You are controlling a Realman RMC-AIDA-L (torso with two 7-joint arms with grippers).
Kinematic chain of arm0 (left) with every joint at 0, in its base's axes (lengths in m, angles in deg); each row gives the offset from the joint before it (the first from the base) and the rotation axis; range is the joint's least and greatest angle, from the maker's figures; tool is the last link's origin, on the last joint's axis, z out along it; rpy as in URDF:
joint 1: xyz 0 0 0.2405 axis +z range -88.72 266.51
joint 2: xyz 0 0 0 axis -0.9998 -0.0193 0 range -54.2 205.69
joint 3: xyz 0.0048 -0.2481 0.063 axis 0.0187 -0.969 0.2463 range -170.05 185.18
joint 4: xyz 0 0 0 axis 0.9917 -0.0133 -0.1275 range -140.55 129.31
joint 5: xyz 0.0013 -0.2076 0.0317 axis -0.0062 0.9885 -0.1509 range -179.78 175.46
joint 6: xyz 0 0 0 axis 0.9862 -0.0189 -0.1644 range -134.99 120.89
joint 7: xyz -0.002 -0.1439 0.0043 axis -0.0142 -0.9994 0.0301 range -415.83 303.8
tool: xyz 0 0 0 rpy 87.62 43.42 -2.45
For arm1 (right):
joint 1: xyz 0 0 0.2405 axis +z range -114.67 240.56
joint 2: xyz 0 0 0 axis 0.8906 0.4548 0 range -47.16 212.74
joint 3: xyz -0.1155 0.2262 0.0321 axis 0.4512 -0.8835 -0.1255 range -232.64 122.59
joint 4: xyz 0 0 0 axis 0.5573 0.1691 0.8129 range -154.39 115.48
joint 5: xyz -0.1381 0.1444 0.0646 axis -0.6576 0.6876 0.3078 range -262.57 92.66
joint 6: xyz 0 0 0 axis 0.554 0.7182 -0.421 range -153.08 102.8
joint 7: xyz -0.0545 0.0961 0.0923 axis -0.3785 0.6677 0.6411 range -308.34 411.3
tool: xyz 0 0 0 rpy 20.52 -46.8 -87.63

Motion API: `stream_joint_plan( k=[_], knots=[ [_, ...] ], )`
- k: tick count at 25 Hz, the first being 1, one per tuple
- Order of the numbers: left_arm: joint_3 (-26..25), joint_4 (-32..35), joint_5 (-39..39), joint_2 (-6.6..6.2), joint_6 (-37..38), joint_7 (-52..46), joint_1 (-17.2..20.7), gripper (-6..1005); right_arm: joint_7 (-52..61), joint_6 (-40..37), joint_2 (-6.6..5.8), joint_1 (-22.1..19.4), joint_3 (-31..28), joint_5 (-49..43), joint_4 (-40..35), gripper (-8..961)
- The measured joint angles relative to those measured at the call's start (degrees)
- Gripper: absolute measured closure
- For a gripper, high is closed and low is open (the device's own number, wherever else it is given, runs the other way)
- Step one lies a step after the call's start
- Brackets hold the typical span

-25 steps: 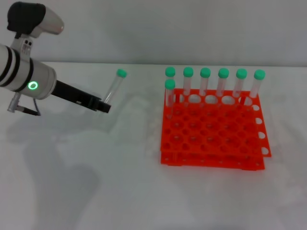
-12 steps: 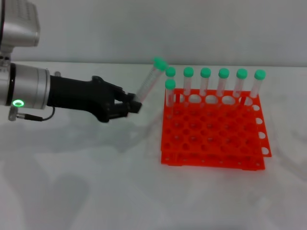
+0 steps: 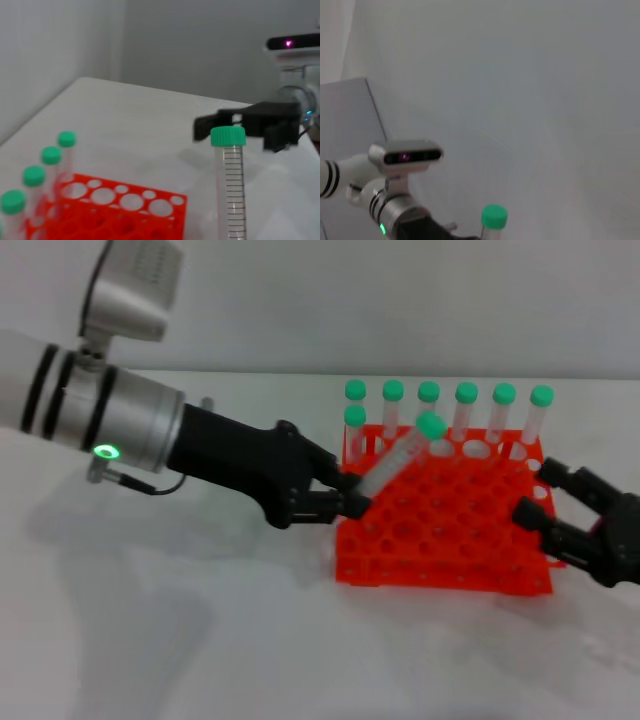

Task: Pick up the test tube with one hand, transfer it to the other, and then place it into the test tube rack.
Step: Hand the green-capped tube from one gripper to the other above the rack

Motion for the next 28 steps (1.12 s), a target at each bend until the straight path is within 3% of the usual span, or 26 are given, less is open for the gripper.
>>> stream_joint_plan(
  k=[3,10,17,26,28],
  knots=[
    [0.0,2.1,-1.1,0.00,-0.7,0.0,-1.5,792,0.3,1.1,1.05,0.6,0.1,-1.0,0.0,92],
    [0.0,8.6,-3.9,0.09,-4.9,-0.3,-3.7,789,0.3,1.5,2.14,1.0,0.3,-1.3,-0.2,92],
    [-0.1,13.7,-6.0,0.08,-10.1,-2.2,-4.6,786,-0.1,1.5,2.33,1.2,0.4,-1.3,-0.5,94],
    [-0.1,15.2,-6.3,0.08,-12.0,-2.3,-4.6,782,-0.2,1.3,2.59,1.4,0.7,-1.3,-0.8,100],
    [-0.1,15.4,-6.3,0.08,-12.1,-2.2,-4.6,781,-0.2,1.3,2.71,1.6,0.8,-1.3,-0.8,159]
  ],
)
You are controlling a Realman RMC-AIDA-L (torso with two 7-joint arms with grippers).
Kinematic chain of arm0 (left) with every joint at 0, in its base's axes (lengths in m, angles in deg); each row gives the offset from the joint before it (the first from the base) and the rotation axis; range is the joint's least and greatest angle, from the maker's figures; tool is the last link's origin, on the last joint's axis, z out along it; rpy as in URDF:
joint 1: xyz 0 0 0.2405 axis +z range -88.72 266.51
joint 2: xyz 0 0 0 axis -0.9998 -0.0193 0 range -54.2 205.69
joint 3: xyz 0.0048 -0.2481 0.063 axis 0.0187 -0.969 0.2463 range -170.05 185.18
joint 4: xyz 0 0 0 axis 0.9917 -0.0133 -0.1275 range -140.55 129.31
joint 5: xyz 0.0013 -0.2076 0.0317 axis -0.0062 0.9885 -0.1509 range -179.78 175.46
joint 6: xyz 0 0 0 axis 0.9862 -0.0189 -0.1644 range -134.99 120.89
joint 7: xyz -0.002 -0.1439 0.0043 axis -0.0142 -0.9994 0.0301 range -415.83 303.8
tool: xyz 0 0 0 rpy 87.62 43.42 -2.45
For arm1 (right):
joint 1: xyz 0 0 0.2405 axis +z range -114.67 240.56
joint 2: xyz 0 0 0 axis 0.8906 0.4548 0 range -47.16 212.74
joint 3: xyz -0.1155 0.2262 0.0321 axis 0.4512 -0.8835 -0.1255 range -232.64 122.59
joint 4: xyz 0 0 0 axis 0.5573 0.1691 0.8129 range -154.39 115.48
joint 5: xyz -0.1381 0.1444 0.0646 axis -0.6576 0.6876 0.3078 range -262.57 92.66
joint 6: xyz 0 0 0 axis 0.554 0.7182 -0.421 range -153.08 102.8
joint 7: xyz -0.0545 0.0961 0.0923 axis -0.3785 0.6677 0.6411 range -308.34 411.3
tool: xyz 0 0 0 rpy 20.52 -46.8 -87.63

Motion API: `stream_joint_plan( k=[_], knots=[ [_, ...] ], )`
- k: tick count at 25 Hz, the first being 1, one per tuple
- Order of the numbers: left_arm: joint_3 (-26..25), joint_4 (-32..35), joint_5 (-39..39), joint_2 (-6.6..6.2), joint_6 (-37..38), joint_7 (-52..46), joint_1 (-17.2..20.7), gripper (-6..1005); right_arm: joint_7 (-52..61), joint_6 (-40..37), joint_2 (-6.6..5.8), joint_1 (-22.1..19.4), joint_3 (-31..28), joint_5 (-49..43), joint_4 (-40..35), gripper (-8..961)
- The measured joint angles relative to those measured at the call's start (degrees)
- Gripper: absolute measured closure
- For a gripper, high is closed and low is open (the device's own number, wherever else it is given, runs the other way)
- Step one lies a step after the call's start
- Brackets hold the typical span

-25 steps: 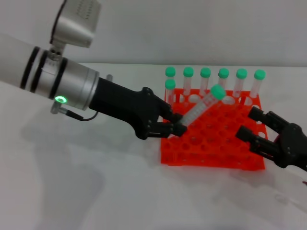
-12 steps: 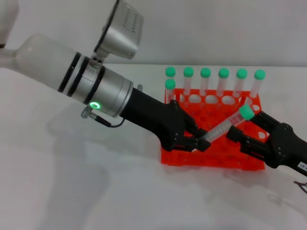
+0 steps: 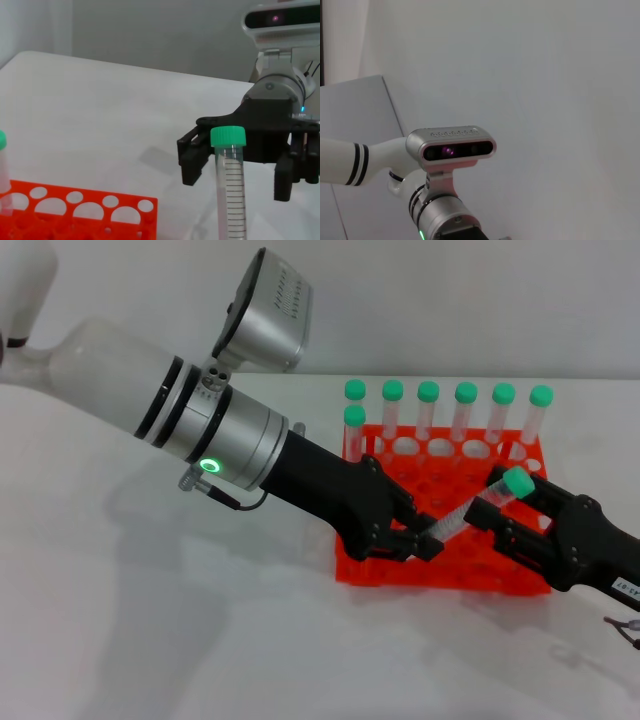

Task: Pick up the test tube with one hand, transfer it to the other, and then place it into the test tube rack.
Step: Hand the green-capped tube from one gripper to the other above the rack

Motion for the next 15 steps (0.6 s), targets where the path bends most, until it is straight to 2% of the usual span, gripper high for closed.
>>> stream_joint_plan(
  k=[4,15],
  knots=[
    [0.0,0.3,0.0,0.00,-0.1,0.2,0.0,780,0.0,0.3,0.28,0.6,0.8,0.0,0.0,276],
    [0.0,0.5,0.0,0.00,-1.5,0.5,0.0,775,0.0,0.9,0.40,1.1,1.4,0.6,0.3,367]
  ],
)
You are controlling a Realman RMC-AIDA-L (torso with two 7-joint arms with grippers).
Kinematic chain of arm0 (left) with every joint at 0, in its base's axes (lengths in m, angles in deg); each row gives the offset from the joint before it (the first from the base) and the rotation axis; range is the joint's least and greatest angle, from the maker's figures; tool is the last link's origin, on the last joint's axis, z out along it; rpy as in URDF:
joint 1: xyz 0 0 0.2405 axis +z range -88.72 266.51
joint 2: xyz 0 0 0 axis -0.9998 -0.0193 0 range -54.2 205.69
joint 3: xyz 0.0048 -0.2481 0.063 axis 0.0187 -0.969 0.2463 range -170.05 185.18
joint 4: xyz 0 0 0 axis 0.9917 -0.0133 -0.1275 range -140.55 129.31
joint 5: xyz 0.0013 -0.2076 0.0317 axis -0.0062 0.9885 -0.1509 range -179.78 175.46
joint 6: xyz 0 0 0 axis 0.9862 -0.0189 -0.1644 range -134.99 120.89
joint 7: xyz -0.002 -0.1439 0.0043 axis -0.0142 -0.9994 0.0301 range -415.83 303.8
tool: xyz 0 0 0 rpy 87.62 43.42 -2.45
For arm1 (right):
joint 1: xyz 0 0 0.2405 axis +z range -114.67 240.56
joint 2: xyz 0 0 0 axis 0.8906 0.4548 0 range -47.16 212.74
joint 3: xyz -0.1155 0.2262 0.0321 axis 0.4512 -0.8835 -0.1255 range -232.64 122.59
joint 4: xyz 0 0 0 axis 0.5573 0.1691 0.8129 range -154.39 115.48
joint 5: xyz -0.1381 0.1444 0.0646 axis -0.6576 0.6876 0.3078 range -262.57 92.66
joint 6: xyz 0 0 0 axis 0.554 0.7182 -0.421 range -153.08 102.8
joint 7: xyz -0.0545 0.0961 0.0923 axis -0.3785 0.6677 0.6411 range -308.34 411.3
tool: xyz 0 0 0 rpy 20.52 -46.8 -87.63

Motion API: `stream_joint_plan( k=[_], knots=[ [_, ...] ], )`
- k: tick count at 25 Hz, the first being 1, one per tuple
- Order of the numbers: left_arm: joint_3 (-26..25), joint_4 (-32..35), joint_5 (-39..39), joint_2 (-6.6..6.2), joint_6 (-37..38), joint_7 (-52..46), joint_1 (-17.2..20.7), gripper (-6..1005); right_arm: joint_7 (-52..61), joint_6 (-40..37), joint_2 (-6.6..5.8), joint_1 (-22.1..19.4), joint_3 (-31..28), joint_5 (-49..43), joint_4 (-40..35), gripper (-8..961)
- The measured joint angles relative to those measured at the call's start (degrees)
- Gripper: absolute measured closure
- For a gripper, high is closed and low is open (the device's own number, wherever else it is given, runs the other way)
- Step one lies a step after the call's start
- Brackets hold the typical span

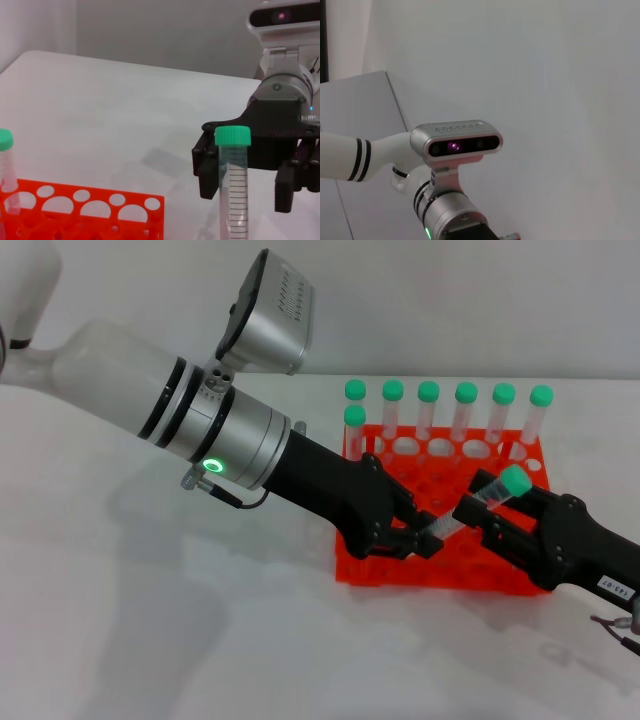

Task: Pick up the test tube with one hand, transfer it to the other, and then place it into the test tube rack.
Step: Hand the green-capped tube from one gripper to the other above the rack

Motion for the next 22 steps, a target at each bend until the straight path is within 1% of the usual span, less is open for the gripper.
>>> stream_joint_plan(
  k=[3,8,13,19,22],
  knots=[
    [0.0,0.1,0.0,0.00,-0.1,0.1,0.0,774,0.1,0.5,0.07,0.0,0.0,0.0,0.0,395],
    [0.0,0.1,0.0,0.00,-0.5,0.1,-0.1,772,0.5,2.6,0.23,0.0,0.1,0.1,-0.1,513],
    [0.0,0.1,0.0,0.00,-0.7,0.0,0.0,770,1.2,2.8,0.27,0.4,0.0,0.1,-0.1,664],
    [0.0,0.1,0.0,0.00,-0.8,0.1,0.1,768,1.3,2.9,0.25,0.6,0.1,0.1,0.0,680],
    [0.0,0.1,0.0,0.00,-0.8,0.1,0.1,766,1.3,2.9,0.22,0.6,0.1,0.1,0.0,717]
  ],
)
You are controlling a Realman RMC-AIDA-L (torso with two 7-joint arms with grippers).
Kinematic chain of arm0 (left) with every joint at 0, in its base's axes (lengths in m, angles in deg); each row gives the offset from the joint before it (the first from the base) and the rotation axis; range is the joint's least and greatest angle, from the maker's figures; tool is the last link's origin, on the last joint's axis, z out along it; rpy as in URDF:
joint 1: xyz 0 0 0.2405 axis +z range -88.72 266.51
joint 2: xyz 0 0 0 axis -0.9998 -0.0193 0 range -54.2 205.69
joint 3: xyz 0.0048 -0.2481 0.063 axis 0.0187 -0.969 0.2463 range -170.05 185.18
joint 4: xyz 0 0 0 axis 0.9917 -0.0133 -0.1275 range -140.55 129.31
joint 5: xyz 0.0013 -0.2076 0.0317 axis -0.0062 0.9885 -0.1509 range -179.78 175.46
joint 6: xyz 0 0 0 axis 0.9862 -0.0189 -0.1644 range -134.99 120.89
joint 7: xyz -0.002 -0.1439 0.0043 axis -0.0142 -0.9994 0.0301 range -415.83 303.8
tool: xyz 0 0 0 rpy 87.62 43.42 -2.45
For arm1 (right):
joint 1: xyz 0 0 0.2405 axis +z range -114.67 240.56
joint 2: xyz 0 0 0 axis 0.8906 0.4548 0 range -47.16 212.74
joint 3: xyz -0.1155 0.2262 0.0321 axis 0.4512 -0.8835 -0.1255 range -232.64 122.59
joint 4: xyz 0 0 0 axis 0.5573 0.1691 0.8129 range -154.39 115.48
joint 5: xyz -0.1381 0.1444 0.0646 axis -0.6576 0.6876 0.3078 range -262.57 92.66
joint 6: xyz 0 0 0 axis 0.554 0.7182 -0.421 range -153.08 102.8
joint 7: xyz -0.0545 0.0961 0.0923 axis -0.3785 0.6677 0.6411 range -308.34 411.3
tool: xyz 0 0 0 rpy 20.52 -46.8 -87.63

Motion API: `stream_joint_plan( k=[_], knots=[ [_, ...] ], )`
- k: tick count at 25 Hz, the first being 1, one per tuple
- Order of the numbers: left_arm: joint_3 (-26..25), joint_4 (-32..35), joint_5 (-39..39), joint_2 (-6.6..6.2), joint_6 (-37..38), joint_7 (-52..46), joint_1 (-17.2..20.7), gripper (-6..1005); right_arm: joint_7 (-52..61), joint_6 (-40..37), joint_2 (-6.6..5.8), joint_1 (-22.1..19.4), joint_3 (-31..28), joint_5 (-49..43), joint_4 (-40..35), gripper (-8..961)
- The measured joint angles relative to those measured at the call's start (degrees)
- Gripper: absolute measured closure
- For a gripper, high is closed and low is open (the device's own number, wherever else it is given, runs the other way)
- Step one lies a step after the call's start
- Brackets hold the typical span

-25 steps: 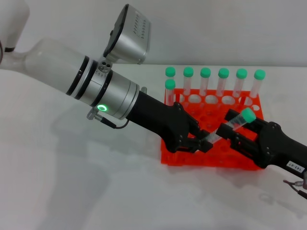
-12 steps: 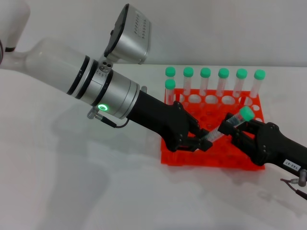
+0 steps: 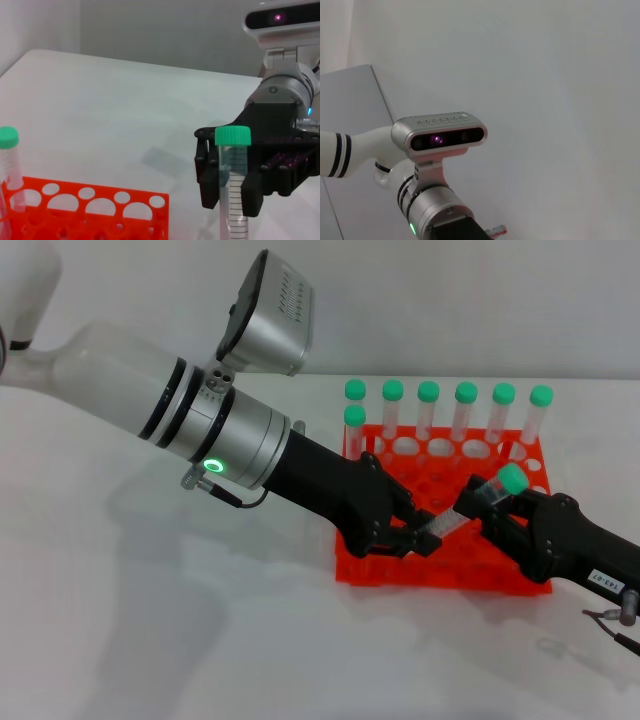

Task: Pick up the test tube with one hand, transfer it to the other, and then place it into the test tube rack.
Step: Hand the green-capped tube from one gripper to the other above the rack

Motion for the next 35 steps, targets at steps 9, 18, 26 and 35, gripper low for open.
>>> stream_joint_plan(
  k=[9,18,26,35],
  knots=[
    [0.0,0.0,0.2,0.00,-0.5,-0.7,0.1,763,-0.1,0.0,-0.08,-0.3,0.0,0.0,0.1,741],
    [0.0,0.0,1.7,-0.02,-2.0,-2.6,0.7,759,0.0,0.0,-0.07,-0.5,0.0,0.0,0.2,742],
    [-0.1,0.0,3.1,0.00,-2.1,-2.8,1.9,487,0.0,0.1,-0.07,-0.3,-0.1,0.0,0.2,744],
    [-0.1,-7.6,12.4,-0.28,3.6,-1.7,7.6,193,-0.1,1.9,-0.16,0.3,-0.5,0.2,-0.3,738]
  ],
)
